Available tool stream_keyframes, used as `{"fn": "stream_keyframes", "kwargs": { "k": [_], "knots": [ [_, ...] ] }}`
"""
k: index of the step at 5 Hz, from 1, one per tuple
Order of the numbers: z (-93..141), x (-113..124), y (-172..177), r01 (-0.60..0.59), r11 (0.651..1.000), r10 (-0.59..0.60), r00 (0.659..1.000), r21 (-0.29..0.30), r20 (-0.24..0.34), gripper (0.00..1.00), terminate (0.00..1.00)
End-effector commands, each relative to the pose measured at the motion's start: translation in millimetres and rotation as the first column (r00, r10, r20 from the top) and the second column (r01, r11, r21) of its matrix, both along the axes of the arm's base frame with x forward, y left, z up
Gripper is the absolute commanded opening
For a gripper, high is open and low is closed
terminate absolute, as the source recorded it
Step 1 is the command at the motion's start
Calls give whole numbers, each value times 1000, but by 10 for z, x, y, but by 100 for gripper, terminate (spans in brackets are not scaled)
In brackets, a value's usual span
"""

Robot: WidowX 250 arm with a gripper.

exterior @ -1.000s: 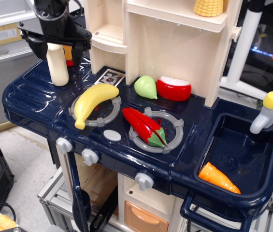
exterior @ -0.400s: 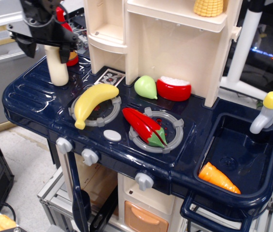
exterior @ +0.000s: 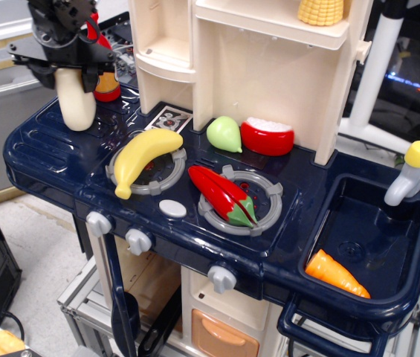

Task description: Put detergent in sink

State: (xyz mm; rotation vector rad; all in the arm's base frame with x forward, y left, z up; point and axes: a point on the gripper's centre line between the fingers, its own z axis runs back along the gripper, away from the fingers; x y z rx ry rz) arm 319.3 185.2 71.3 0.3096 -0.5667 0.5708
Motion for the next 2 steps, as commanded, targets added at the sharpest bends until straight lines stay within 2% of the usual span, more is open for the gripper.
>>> {"fn": "stream_keyframes", "kwargs": {
  "k": [1, 2],
  "knots": [
    [536, -148, -253, -80, 995, 81, 997, 53, -12, 0, 0],
    [974, -358, -615, -100, 995, 101, 987, 9, -125, 0, 0]
  ]
}}
